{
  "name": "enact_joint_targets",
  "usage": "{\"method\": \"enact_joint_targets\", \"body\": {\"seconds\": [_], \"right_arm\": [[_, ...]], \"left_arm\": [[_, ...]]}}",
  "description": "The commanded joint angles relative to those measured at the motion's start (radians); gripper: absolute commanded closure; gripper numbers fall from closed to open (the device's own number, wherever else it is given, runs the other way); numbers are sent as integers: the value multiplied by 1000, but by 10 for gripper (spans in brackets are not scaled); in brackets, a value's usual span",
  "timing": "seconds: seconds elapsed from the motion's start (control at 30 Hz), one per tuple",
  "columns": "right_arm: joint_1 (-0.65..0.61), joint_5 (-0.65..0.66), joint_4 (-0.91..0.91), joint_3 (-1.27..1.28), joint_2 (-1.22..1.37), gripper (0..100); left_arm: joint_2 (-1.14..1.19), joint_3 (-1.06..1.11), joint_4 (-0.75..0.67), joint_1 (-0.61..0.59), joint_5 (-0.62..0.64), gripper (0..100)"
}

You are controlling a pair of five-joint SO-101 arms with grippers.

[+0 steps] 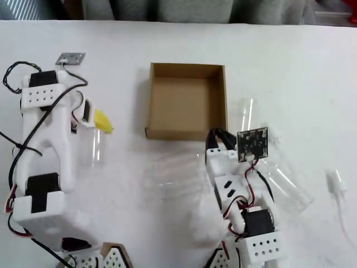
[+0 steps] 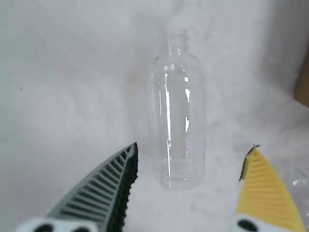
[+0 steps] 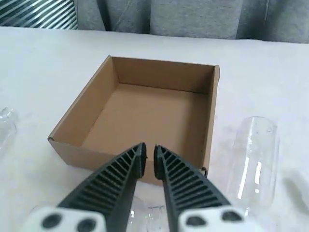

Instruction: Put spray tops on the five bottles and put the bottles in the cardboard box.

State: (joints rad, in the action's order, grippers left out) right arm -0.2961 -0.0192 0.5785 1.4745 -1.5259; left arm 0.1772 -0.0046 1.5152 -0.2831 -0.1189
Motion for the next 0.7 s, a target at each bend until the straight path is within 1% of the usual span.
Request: {"method": "enact_joint_targets", "body": {"seconds": [0.0,0.2,0.37,0.67], "right_arm": [[-13,12,-24,-9,-15,981],[-12,12,-24,-9,-16,981],[-12,12,-24,-9,-15,981],[-12,12,-25,-9,-13,981]], "left_arm": [[-51,-3,-64,13,92,657],[28,20,-118,41,153,657],[142,-31,-133,61,161,657],[249,-100,-153,59,161,657]]}}
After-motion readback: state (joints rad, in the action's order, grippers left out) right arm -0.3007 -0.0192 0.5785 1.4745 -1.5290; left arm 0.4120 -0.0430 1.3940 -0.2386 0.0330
